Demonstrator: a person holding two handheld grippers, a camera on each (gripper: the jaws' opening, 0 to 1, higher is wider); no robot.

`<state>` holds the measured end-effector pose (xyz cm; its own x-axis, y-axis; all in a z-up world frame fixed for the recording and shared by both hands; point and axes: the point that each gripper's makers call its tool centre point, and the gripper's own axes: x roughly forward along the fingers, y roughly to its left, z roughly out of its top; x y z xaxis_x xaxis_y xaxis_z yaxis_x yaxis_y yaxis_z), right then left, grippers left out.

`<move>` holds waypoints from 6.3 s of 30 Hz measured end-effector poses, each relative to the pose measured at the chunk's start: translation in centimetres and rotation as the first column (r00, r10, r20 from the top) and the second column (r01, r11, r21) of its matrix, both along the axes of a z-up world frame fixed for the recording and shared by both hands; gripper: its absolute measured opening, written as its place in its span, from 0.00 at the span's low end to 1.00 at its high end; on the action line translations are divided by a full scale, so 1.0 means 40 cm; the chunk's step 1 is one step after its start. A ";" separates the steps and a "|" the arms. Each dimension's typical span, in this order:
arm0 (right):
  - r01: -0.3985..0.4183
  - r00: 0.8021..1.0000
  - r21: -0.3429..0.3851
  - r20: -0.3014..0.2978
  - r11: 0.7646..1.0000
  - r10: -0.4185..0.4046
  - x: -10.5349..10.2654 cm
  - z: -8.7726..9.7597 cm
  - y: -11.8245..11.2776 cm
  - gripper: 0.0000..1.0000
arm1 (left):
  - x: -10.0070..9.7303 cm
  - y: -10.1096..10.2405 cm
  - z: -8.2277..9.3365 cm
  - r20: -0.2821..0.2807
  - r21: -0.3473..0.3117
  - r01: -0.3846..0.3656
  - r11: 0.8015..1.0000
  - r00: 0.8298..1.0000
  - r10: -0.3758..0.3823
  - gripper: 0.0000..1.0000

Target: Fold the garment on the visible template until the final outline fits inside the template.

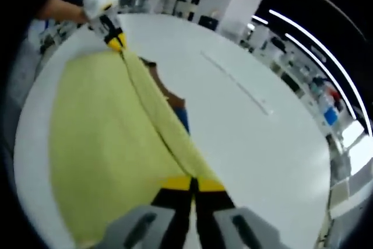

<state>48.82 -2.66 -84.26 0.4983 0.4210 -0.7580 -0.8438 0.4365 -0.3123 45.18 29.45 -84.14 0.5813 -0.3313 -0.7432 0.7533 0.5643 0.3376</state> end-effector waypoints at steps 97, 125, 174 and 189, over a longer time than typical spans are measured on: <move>0.355 0.913 0.326 -0.321 0.876 -0.251 -0.374 0.094 -0.046 0.73 | -0.334 0.003 0.122 -0.138 -0.546 -0.332 0.770 0.941 0.308 0.68; 0.388 0.908 0.313 -0.290 0.867 -0.301 -0.404 0.006 -0.103 0.05 | -0.403 -0.031 0.020 -0.271 -0.522 -0.390 0.759 0.919 0.285 0.14; 0.355 0.913 0.297 -0.315 0.886 -0.260 -0.489 0.004 -0.127 0.00 | -0.468 -0.028 0.007 -0.244 -0.430 -0.300 0.851 0.947 0.210 0.00; 0.340 0.919 0.284 -0.303 0.896 -0.253 -0.518 0.010 -0.133 0.00 | -0.494 -0.028 -0.003 -0.247 -0.429 -0.292 0.854 0.948 0.201 0.00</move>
